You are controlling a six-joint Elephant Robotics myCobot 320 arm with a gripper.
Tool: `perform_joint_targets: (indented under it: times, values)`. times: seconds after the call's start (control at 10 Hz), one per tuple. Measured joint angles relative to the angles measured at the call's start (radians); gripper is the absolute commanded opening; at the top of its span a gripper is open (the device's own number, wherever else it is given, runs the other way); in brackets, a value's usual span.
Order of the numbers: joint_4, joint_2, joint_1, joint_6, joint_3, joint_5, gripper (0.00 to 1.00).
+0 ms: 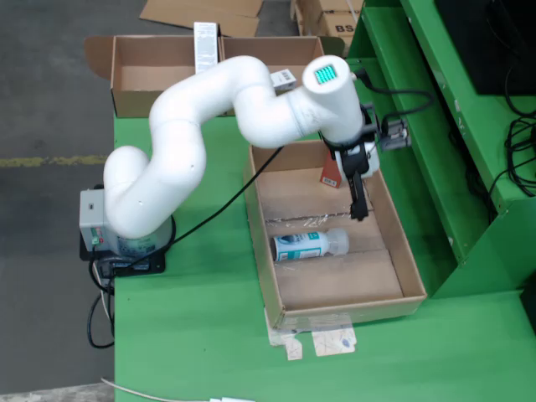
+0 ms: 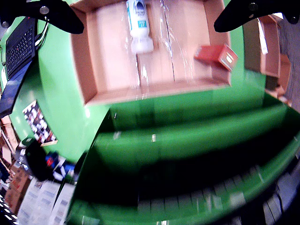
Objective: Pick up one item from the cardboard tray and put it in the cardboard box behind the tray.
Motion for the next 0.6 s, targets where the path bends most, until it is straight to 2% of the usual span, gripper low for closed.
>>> perform_joint_targets:
  times: [0.2, 0.6]
  values:
    - [-0.055, -0.080, 0.031, -0.014, -0.075, 0.008, 1.00]
    - [-0.173, -0.270, 0.066, -0.009, 0.100, -0.005, 1.00]
